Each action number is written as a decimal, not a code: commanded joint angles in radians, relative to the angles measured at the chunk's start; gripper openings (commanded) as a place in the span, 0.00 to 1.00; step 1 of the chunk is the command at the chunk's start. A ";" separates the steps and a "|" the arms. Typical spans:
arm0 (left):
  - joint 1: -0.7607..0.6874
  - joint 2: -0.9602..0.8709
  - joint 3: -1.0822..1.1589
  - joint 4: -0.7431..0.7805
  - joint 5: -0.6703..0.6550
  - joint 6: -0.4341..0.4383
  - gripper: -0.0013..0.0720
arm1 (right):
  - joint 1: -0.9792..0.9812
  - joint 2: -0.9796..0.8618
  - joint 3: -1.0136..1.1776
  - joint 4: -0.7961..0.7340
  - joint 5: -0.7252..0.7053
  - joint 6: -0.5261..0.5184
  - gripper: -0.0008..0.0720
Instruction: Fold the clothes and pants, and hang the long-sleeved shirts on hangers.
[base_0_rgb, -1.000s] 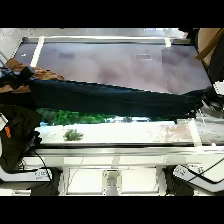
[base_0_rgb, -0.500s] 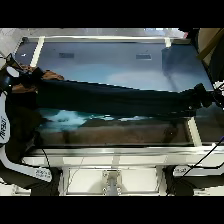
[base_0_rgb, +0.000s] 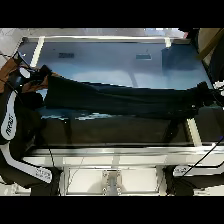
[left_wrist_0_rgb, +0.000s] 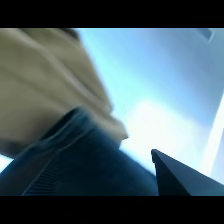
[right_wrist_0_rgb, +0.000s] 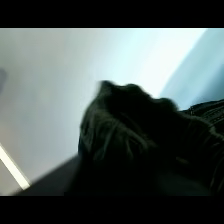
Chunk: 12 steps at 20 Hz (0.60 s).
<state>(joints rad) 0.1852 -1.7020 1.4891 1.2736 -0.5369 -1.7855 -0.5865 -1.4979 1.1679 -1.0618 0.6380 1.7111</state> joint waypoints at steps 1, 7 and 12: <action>-0.009 0.021 0.002 -0.002 0.055 -0.026 0.91 | -0.017 0.010 0.039 -0.007 0.063 -0.005 0.76; 0.015 0.217 0.002 -0.002 0.038 0.000 0.90 | -0.108 0.023 0.282 -0.238 0.541 -0.168 0.77; -0.014 0.377 0.002 -0.002 0.005 0.066 0.90 | -0.204 -0.040 0.288 -0.112 0.568 -0.330 0.90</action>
<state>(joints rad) 0.1829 -1.4063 1.4902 1.2716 -0.5148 -1.7519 -0.7395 -1.5024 1.4361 -1.2293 1.1385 1.4818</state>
